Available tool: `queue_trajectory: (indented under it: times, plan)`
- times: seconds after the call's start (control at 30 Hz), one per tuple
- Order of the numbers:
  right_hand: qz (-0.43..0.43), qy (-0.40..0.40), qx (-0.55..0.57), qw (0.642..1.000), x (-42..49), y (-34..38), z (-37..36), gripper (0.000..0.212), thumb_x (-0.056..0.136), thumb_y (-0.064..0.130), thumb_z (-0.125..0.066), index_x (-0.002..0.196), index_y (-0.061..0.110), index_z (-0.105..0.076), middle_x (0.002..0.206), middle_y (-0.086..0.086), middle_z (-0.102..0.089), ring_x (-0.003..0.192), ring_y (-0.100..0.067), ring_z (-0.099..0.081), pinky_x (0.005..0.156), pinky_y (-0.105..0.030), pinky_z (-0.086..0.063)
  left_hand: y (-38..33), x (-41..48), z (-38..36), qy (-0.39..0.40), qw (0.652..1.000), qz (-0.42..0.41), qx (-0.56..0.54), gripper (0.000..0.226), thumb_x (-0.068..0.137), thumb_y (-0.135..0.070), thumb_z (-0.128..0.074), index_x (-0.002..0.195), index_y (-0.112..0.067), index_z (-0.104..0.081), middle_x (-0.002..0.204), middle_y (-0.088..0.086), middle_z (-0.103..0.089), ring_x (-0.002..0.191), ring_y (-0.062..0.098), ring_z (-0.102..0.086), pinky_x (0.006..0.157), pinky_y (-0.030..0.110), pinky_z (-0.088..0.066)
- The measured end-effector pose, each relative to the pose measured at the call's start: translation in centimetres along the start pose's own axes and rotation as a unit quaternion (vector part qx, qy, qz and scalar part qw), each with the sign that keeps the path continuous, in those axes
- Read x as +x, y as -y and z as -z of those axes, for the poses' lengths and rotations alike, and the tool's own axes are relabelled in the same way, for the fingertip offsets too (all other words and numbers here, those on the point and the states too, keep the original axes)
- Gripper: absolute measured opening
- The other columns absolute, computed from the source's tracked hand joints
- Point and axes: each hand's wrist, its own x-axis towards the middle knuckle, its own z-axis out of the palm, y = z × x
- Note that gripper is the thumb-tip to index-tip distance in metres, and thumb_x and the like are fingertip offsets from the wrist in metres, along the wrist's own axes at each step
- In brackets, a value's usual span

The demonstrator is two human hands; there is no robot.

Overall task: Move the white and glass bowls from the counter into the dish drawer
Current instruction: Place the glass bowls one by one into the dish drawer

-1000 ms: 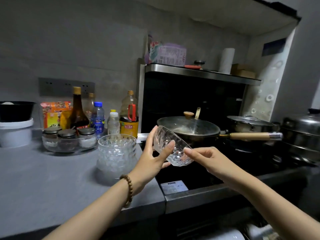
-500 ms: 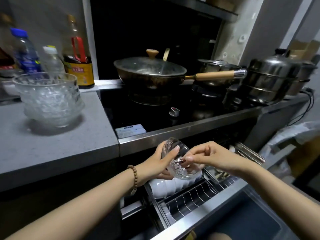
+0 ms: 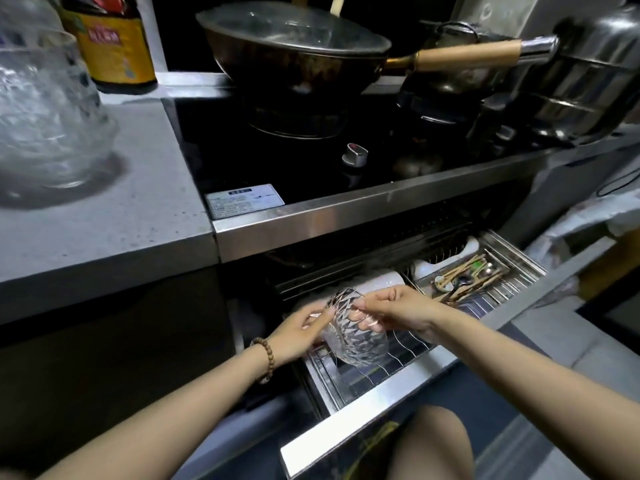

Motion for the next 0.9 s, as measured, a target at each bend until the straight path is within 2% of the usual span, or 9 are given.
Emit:
queue_trajectory:
  times: [0.1, 0.2, 0.3, 0.4, 0.47, 0.57, 0.73, 0.8, 0.9]
  plan:
    - [-0.053, 0.002, 0.009, 0.999, 1.9, -1.1, -0.2, 0.009, 0.086, 0.013, -0.065, 0.086, 0.01, -0.073, 0.068, 0.003, -0.075, 0.055, -0.006, -0.067, 0.054, -0.017, -0.054, 2.9, 0.6, 1.2, -0.017, 0.989, -0.041, 0.144, 0.047, 0.09, -0.044, -0.051, 0.131, -0.022, -0.046, 0.137, 0.0, -0.05, 0.126, 0.013, -0.046, 0.106, 0.023, -0.034]
    - [-0.107, 0.009, -0.008, 0.994, 3.9, -2.3, -0.5, 0.008, 0.085, 0.012, -0.066, 0.084, 0.005, -0.071, 0.064, 0.001, -0.073, 0.054, -0.009, -0.064, 0.062, -0.023, -0.053, 5.2, 0.9, 1.6, -0.022, 0.951, -0.055, 0.305, 0.068, 0.087, -0.053, -0.051, 0.144, -0.022, -0.029, 0.151, 0.003, -0.031, 0.142, 0.017, -0.019, 0.115, 0.026, -0.015]
    - [-0.152, 0.014, -0.038, 0.987, 5.8, -3.4, -1.0, 0.01, 0.085, 0.012, -0.066, 0.084, 0.003, -0.07, 0.061, 0.001, -0.071, 0.054, -0.009, -0.063, 0.06, -0.022, -0.052, 7.1, 1.1, 1.3, -0.007, 0.922, -0.052, 0.385, 0.083, 0.083, -0.064, -0.046, 0.148, -0.023, -0.015, 0.158, -0.002, -0.013, 0.145, 0.014, 0.001, 0.119, 0.035, -0.002]
    - [-0.191, 0.025, -0.052, 0.98, 7.4, -4.3, -1.2, 0.011, 0.086, 0.013, -0.067, 0.082, 0.004, -0.069, 0.059, 0.001, -0.071, 0.052, -0.009, -0.063, 0.058, -0.022, -0.054, 8.5, 1.3, 1.0, -0.001, 0.909, -0.051, 0.415, 0.093, 0.078, -0.073, -0.038, 0.15, -0.023, -0.006, 0.159, -0.006, 0.0, 0.144, 0.012, 0.012, 0.118, 0.037, 0.009]
    - [-0.211, 0.033, -0.057, 0.975, 8.3, -4.9, -1.2, 0.012, 0.086, 0.015, -0.066, 0.081, 0.004, -0.069, 0.06, 0.0, -0.071, 0.057, -0.012, -0.064, 0.066, -0.026, -0.055, 9.3, 1.4, 0.9, -0.005, 0.899, -0.059, 0.435, 0.1, 0.071, -0.08, -0.032, 0.15, -0.023, -0.005, 0.159, -0.007, 0.004, 0.143, 0.011, 0.016, 0.116, 0.037, 0.012]
    - [-0.234, 0.062, -0.041, 0.969, 9.4, -5.9, -1.3, 0.012, 0.089, 0.014, -0.062, 0.082, 0.006, -0.067, 0.061, 0.001, -0.073, 0.055, -0.008, -0.066, 0.067, -0.025, -0.056, 10.4, 1.7, 0.8, -0.013, 0.893, -0.08, 0.443, 0.093, 0.077, -0.074, -0.039, 0.149, -0.025, -0.006, 0.158, -0.009, 0.008, 0.139, 0.008, 0.023, 0.114, 0.035, 0.015]
    - [-0.25, 0.079, -0.032, 0.965, 10.4, -7.0, -1.7, 0.014, 0.091, 0.012, -0.059, 0.08, 0.007, -0.066, 0.063, 0.002, -0.074, 0.053, -0.004, -0.068, 0.049, -0.018, -0.055, 11.3, 1.8, 0.8, -0.019, 0.903, -0.095, 0.418, 0.09, 0.078, -0.072, -0.043, 0.149, -0.029, -0.008, 0.157, -0.014, 0.011, 0.134, 0.003, 0.029, 0.112, 0.032, 0.012]
    - [-0.257, 0.093, -0.025, 0.962, 10.7, -7.5, -2.0, 0.016, 0.092, 0.011, -0.057, 0.08, 0.005, -0.066, 0.062, 0.001, -0.074, 0.052, -0.004, -0.069, 0.05, -0.019, -0.056, 11.4, 1.8, 0.8, -0.019, 0.906, -0.099, 0.412, 0.089, 0.078, -0.071, -0.044, 0.149, -0.029, -0.009, 0.156, -0.016, 0.011, 0.133, 0.002, 0.03, 0.112, 0.032, 0.009]
    - [-0.267, 0.096, -0.022, 0.959, 10.8, -8.1, -2.1, 0.016, 0.093, 0.012, -0.056, 0.083, 0.003, -0.065, 0.062, -0.002, -0.074, 0.052, -0.007, -0.069, 0.058, -0.022, -0.057, 11.3, 1.8, 0.8, -0.017, 0.911, -0.098, 0.401, 0.089, 0.078, -0.071, -0.046, 0.148, -0.03, -0.01, 0.153, -0.02, 0.014, 0.133, 0.001, 0.031, 0.112, 0.033, 0.005]
